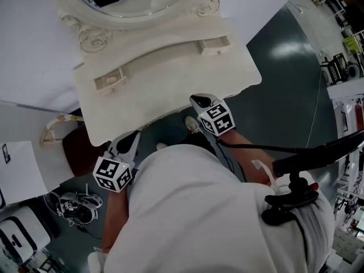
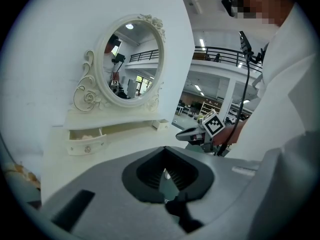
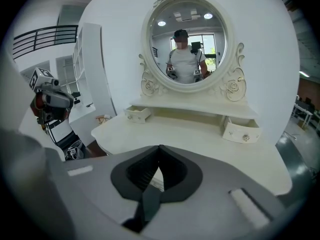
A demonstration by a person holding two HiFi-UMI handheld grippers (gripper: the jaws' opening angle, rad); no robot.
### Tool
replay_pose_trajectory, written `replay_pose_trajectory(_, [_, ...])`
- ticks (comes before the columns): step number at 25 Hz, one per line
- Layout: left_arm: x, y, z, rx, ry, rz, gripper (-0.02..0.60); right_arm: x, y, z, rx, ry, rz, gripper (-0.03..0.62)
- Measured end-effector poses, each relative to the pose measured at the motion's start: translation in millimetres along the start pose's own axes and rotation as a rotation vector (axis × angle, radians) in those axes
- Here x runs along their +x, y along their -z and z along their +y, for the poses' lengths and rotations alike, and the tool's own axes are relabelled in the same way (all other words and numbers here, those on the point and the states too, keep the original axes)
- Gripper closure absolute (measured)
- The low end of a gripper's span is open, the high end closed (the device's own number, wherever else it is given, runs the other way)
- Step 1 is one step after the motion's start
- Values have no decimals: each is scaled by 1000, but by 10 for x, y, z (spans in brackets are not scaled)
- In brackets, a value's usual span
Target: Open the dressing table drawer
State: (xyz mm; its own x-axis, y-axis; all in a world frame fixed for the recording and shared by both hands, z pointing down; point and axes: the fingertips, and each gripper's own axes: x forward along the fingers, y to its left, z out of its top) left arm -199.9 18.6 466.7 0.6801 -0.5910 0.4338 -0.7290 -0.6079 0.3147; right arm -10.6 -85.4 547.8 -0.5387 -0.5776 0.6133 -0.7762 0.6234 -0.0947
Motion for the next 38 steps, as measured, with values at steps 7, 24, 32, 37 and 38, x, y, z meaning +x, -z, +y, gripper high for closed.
replay_pose_trajectory(7, [-79,97,16,-3,0,2,581,7,35,184,-15,-15,-3,594])
replay_pose_trajectory(24, [-81,148,13,-11,7,7,581,-9,47,260,-19,-19,-1,594])
replay_pose_trajectory(32, [3,118,44,-14,13,18,581,23,49,198,-9,-19,6,594])
replay_pose_trajectory(37, [97,66,46,-15,18,25,581,14,43,90,-3,-14,11,594])
replay_pose_trajectory(38, [124,53,49,-15,20,27,581,11,43,59,0,-12,13,594])
